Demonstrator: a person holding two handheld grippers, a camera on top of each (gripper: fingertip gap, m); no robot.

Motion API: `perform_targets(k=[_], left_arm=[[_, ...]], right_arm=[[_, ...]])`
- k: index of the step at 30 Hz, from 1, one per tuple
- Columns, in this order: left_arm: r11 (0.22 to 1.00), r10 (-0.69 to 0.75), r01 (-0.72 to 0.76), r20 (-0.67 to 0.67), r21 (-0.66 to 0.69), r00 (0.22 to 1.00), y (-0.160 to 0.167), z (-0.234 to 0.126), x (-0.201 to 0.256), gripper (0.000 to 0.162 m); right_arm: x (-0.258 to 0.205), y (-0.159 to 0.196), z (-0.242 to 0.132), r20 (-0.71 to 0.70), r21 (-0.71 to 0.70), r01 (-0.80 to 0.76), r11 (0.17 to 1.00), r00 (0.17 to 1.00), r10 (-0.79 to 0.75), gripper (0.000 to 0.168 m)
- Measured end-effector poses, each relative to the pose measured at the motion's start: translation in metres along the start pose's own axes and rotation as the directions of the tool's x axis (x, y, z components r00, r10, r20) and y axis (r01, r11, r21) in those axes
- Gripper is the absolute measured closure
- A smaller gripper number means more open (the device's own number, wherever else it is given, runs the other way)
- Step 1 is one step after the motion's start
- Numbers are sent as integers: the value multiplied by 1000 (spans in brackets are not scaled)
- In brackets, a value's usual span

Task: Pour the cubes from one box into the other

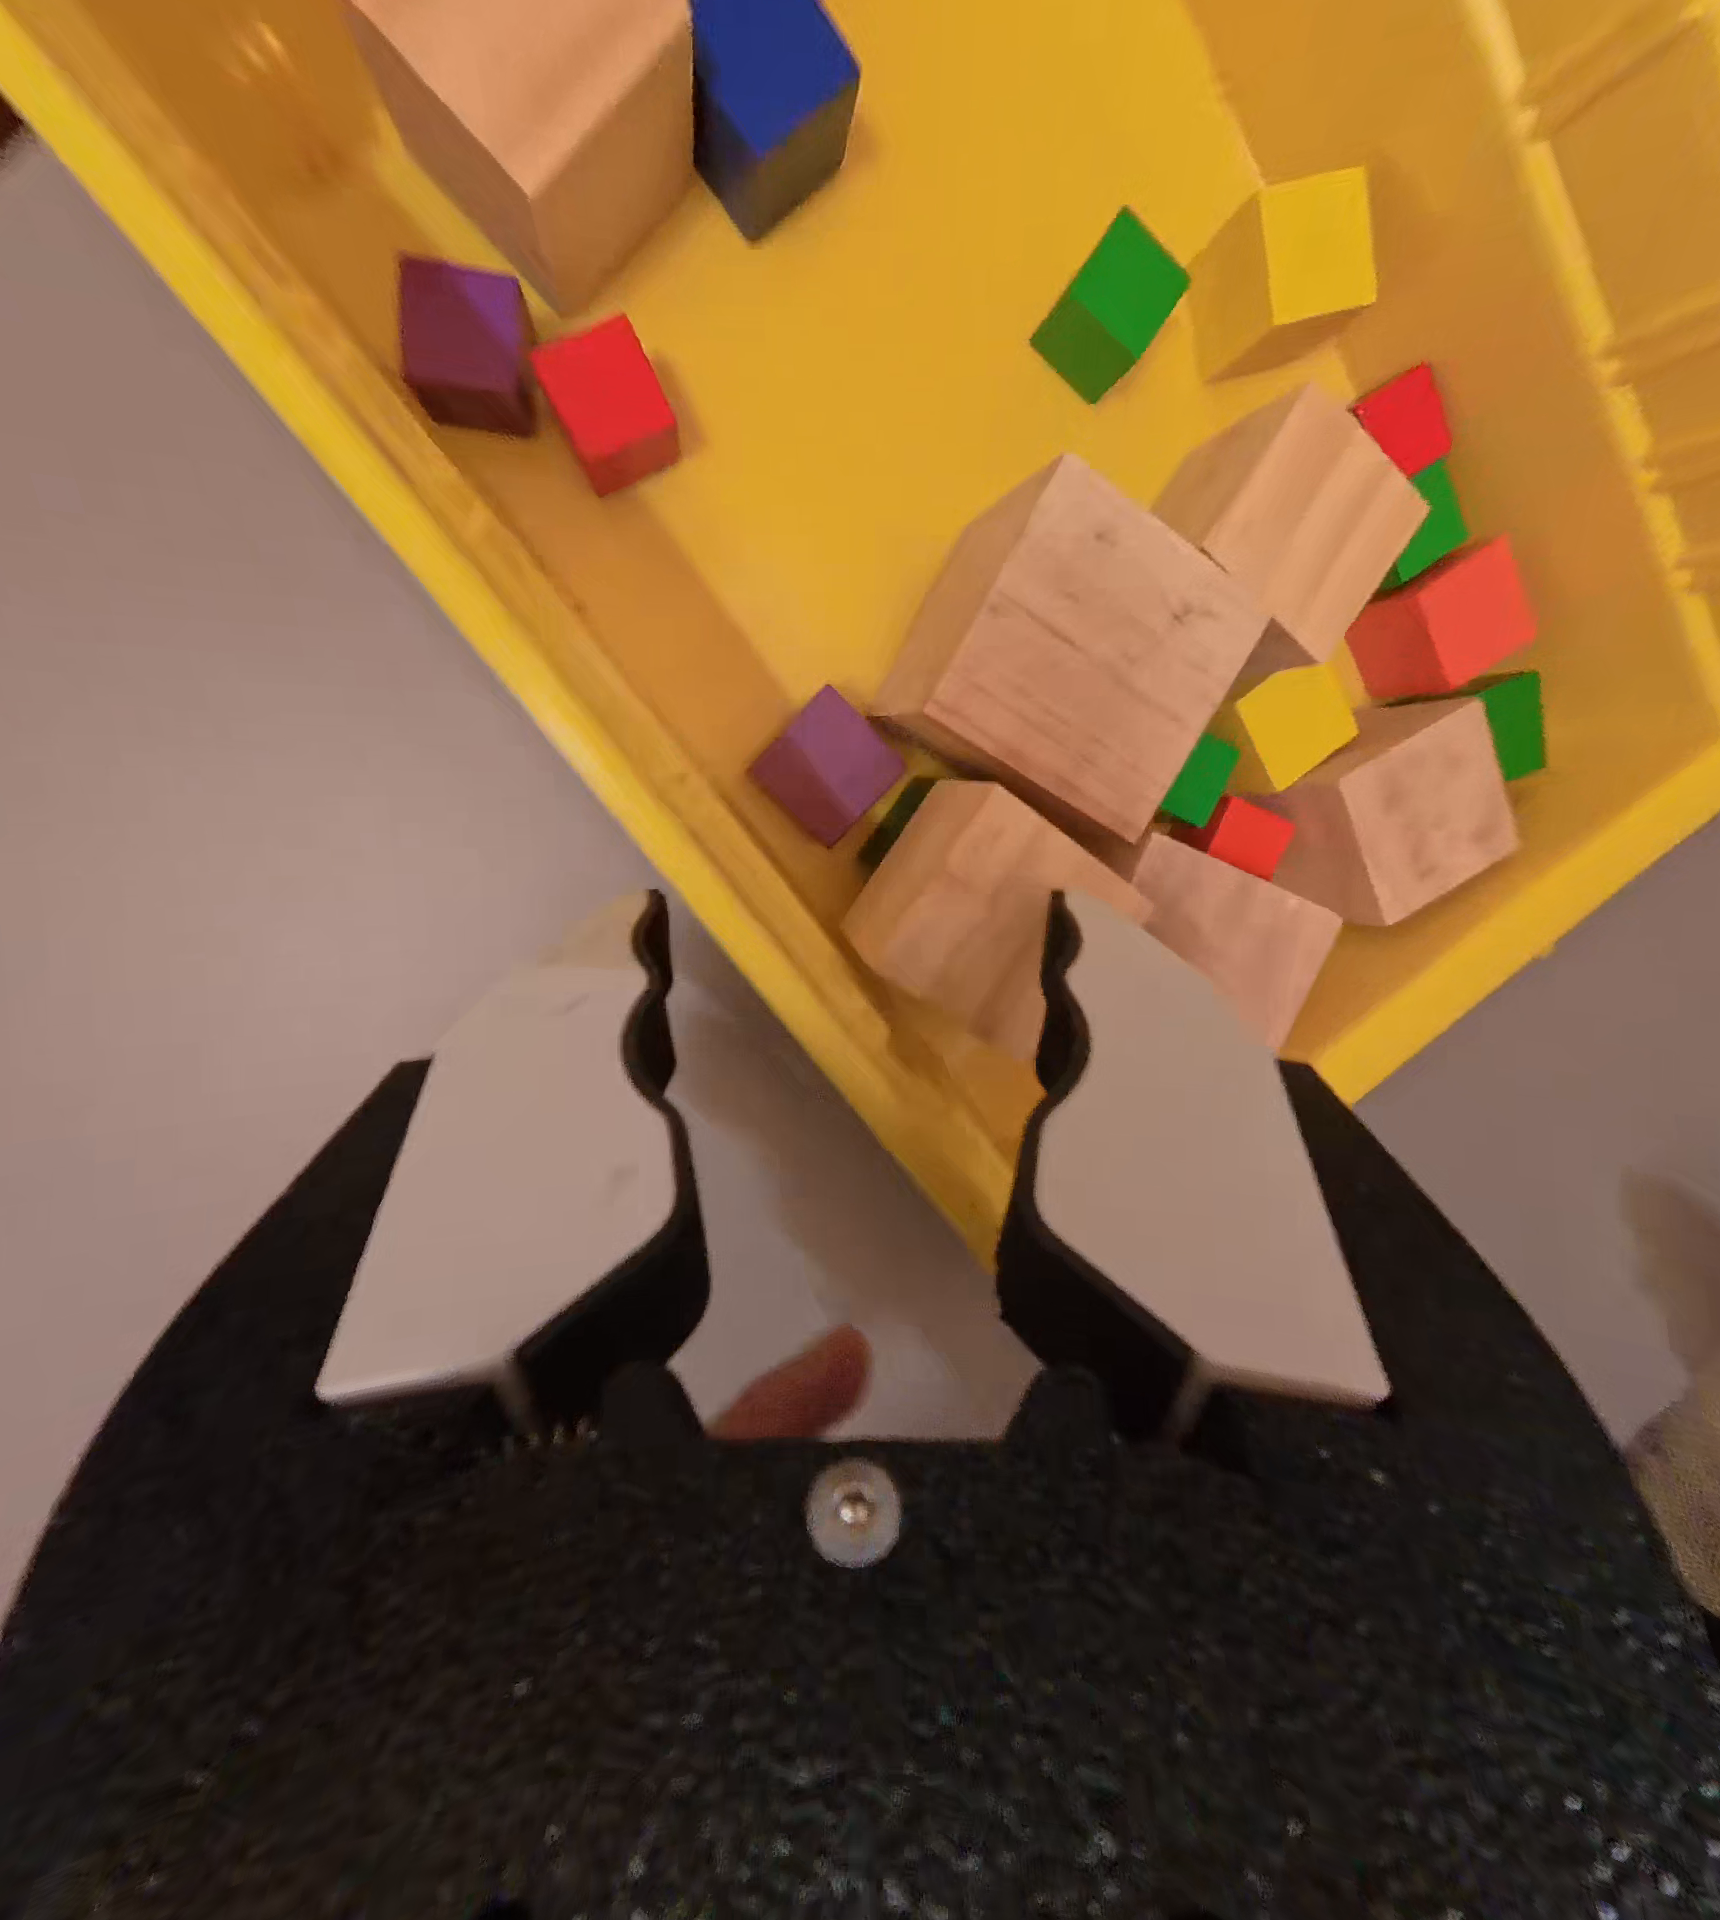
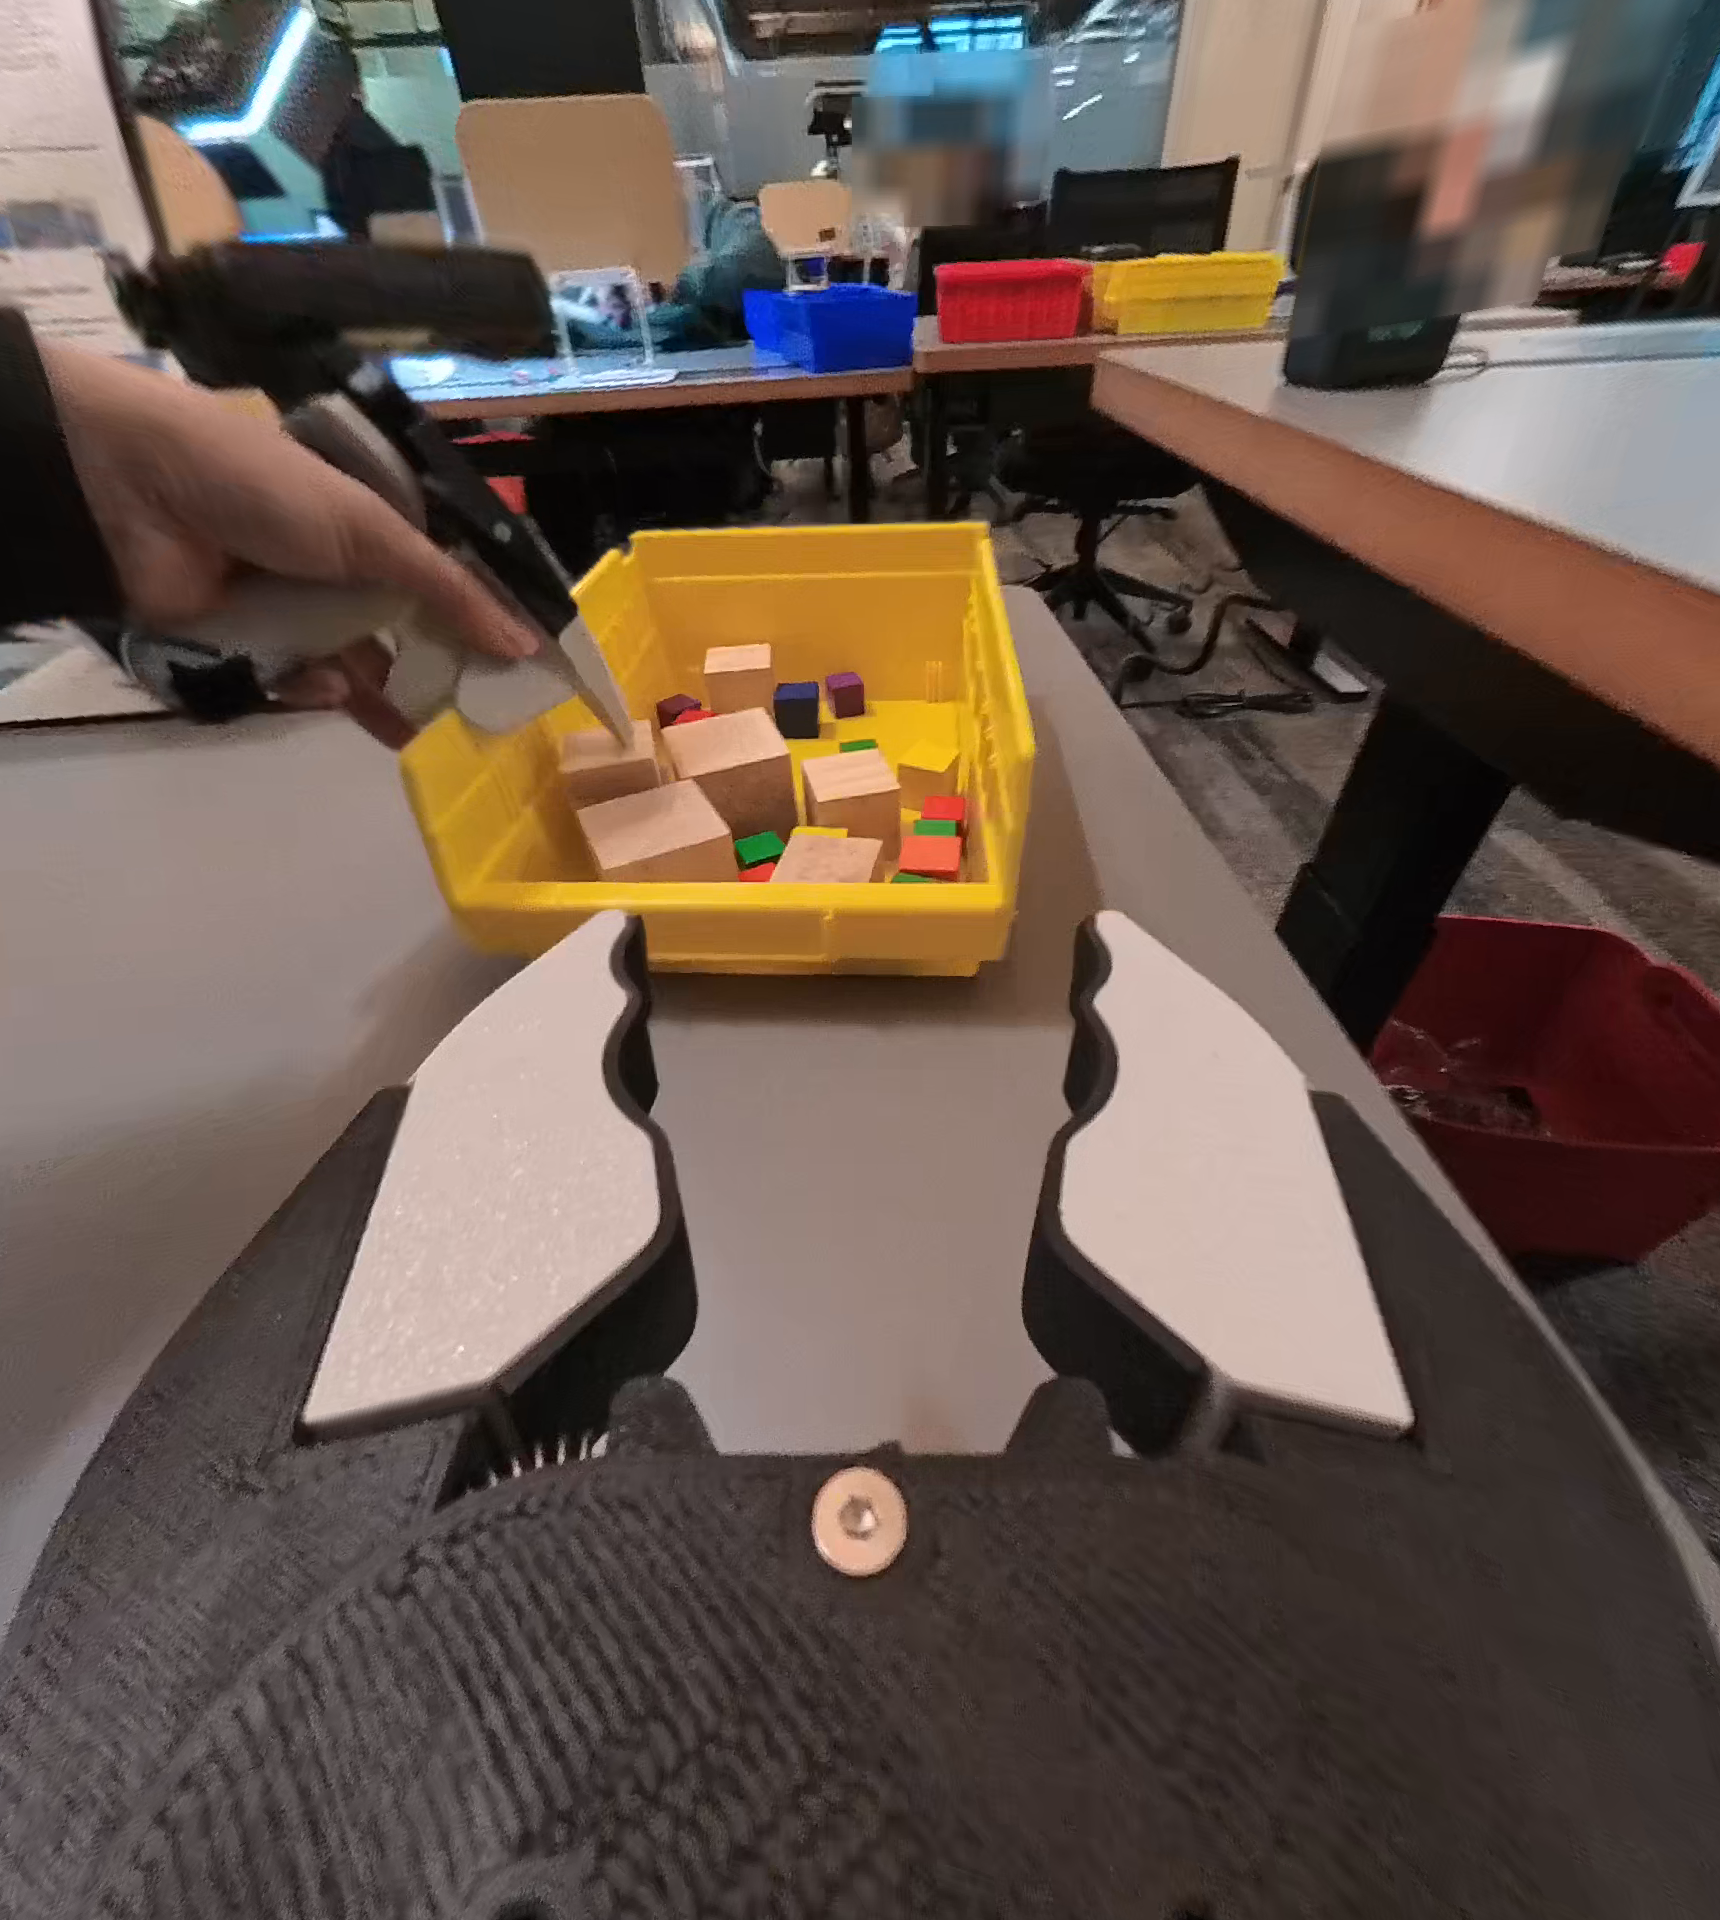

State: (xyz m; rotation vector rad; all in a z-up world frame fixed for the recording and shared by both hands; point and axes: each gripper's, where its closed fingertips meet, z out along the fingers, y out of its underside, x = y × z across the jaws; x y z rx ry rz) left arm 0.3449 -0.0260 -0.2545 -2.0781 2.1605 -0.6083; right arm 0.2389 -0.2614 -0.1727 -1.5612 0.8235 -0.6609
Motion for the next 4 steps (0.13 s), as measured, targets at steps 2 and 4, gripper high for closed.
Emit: perform_targets(k=[2, 4], left_arm=[[996, -78, 81, -88, 27, 993, -6, 4, 4, 113], [991, -101, 109, -104, 73, 989, -12, 3, -3, 120]], right_arm=[[1, -14, -3, -28, 26, -7, 1000, 1000, 8, 90], [-8, -23, -5, -6, 42, 7, 999, 1000, -7, 89]])
